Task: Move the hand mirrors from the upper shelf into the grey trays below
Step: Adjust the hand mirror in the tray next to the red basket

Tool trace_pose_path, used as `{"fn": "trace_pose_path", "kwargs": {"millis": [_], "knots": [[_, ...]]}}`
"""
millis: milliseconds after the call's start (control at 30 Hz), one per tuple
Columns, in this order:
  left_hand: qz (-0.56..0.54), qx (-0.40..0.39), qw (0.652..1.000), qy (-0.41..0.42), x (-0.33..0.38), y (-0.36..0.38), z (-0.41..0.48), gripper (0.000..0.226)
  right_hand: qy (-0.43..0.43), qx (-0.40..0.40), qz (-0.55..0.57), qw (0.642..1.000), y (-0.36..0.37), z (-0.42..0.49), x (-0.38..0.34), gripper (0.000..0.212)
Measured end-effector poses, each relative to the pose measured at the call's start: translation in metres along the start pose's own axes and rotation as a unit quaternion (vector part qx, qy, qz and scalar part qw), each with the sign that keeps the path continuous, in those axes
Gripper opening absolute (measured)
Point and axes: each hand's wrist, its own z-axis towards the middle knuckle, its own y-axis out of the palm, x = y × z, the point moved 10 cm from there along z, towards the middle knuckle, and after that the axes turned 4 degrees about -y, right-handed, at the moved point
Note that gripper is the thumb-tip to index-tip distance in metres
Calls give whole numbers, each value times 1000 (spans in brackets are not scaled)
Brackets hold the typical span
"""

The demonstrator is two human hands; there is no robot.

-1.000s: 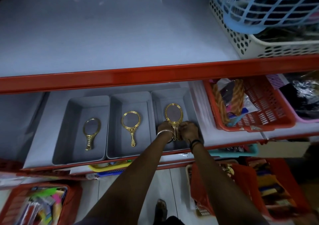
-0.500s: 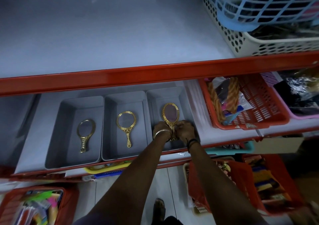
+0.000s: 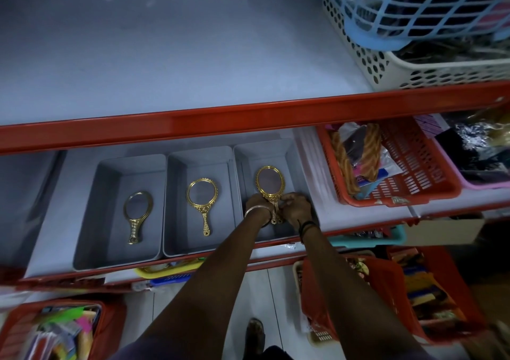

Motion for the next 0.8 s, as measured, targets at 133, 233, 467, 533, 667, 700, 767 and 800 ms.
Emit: {"fn": "trace_pose_path", "kwargs": {"millis": [133, 233, 467, 533, 667, 700, 767, 800], "knots": [[-2, 15, 1000, 9, -1, 1, -1, 25, 4, -4, 17, 1000, 2, -1, 1, 22], [9, 19, 1000, 14, -1, 2, 0, 25, -2, -5, 10, 1000, 2, -6, -4, 19], [-2, 26, 1000, 2, -3, 5, -2, 27, 14, -4, 40, 999, 3, -9, -4, 21], [-4, 35, 999, 2, -4, 4, -2, 27, 36, -11, 62, 997, 2, -11, 1, 21], [-23, 46, 998, 19, -5, 4, 1, 24, 42, -25, 76, 996, 4, -10, 3, 20], [-35, 52, 998, 22, -6, 3, 2, 23, 42, -25, 72, 996, 3, -10, 3, 21], [-64, 60, 996, 23, -9, 2, 3, 20, 42, -22, 64, 997, 1, -11, 0, 22], [-74, 62, 995, 23, -10, 2, 3, 19, 40, -20, 63, 997, 0, -11, -2, 23]]}}
